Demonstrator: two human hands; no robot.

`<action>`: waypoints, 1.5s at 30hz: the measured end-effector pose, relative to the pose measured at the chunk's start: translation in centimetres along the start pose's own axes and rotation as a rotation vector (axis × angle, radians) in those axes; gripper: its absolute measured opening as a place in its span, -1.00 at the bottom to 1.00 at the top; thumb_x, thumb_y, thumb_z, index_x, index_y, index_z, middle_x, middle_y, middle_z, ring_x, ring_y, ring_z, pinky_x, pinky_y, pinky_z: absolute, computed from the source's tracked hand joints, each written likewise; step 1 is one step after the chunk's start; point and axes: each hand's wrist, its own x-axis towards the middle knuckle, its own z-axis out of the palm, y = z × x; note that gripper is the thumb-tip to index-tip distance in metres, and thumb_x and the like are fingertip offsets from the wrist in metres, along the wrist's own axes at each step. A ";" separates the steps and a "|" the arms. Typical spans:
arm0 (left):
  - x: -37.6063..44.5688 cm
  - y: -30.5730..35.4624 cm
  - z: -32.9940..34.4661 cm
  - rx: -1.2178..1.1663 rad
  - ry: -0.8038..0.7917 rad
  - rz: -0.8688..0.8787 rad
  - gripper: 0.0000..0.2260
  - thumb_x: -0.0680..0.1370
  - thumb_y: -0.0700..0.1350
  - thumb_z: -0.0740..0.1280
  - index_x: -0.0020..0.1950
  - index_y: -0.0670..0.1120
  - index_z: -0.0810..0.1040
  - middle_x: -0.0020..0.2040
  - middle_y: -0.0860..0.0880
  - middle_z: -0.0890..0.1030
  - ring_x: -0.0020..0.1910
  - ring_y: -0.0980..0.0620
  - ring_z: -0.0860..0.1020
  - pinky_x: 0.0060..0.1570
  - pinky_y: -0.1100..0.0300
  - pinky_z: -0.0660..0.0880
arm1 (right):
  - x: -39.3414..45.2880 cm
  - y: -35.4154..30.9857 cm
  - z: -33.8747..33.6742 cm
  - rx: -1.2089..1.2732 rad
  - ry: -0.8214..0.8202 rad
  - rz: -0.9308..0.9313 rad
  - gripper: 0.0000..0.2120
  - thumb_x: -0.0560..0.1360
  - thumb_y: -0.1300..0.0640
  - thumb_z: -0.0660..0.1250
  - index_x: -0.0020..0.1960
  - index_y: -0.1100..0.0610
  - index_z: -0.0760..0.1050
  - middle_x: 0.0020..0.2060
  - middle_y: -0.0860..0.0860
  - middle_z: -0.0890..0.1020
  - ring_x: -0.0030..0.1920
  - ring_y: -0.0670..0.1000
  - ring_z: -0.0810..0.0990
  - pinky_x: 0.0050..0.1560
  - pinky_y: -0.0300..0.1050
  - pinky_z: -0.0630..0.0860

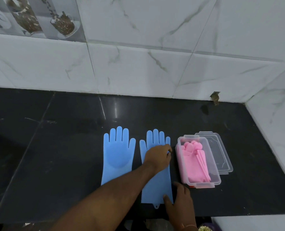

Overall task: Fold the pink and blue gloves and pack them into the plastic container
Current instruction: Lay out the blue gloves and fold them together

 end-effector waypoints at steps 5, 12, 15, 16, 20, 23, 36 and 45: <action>1.9 0.6 1.0 0.066 -0.072 -0.226 -0.55 0.66 0.19 0.42 0.37 -0.10 0.52 0.20 -0.09 0.69 0.19 -0.11 0.68 0.21 -0.01 0.64 | 1.8 1.0 -0.4 0.118 -0.052 0.068 -0.30 0.53 0.06 0.54 0.56 0.16 0.33 0.31 0.08 0.54 0.28 0.04 0.55 0.28 -0.08 0.51; 3.4 0.8 1.2 0.086 -0.104 -0.308 -0.62 0.67 0.03 0.42 0.39 -0.16 0.55 0.26 -0.15 0.69 0.24 -0.15 0.67 0.28 0.01 0.63 | 2.8 0.9 -0.1 0.248 -0.118 0.122 -0.45 0.53 0.06 0.55 0.45 0.10 0.45 0.00 -0.06 0.67 0.01 -0.05 0.64 -0.02 -0.23 0.50; 3.0 0.3 -0.1 -0.002 -0.070 -0.298 -0.72 0.64 0.01 0.41 0.25 -0.16 0.62 0.13 -0.11 0.71 0.11 -0.09 0.68 0.18 0.02 0.67 | 2.4 0.4 0.1 0.305 -0.126 0.078 -0.64 0.55 0.07 0.50 0.32 0.01 0.55 -0.08 -0.15 0.70 -0.11 -0.22 0.66 -0.24 -0.43 0.48; 2.7 0.1 -0.7 -0.024 -0.051 -0.288 -0.75 0.63 0.03 0.40 0.16 -0.13 0.62 0.05 -0.09 0.71 0.05 -0.06 0.68 0.12 0.03 0.68 | 2.2 0.1 0.3 0.324 -0.122 0.046 -0.69 0.55 0.10 0.48 0.28 -0.02 0.57 -0.11 -0.16 0.72 -0.14 -0.22 0.69 -0.27 -0.43 0.50; 1.2 -1.9 -4.0 -0.113 0.002 -0.256 -0.78 0.58 0.11 0.37 -0.15 0.00 0.49 -0.21 0.04 0.62 -0.18 0.04 0.64 -0.16 0.12 0.59 | 0.8 -2.2 0.9 0.386 -0.102 -0.146 -0.63 0.52 0.18 0.41 0.16 -0.26 0.57 -0.12 -0.25 0.75 -0.10 -0.18 0.75 -0.14 -0.30 0.62; 0.0 -4.3 -7.0 -0.242 0.001 -0.228 -0.76 0.58 0.06 0.39 -0.22 0.03 0.45 -0.27 0.07 0.57 -0.28 0.11 0.55 -0.24 0.17 0.50 | -0.2 -4.4 1.8 0.367 -0.080 -0.304 -0.56 0.47 0.14 0.36 0.27 -0.24 0.62 -0.04 -0.27 0.76 -0.06 -0.19 0.74 -0.04 -0.30 0.65; -7.7 -17.3 -14.9 -0.295 0.112 -0.340 -0.76 0.56 -0.11 0.43 -0.23 -0.02 0.42 -0.26 0.08 0.49 -0.28 0.11 0.43 -0.19 0.16 0.39 | -1.5 -12.7 7.5 0.045 -0.195 -0.578 -0.41 0.53 -0.15 0.24 0.56 -0.13 0.42 0.13 -0.17 0.68 0.10 -0.19 0.64 0.17 -0.27 0.60; -9.0 -19.5 -13.3 -0.271 0.154 -0.535 -0.91 0.57 -0.10 0.40 -0.13 0.00 0.56 -0.15 0.10 0.65 -0.21 0.17 0.55 -0.27 0.28 0.41 | -0.3 -13.8 9.0 -0.040 -0.319 -0.569 -0.44 0.60 -0.13 0.29 0.59 -0.16 0.37 0.02 -0.26 0.60 -0.03 -0.25 0.57 0.16 -0.36 0.52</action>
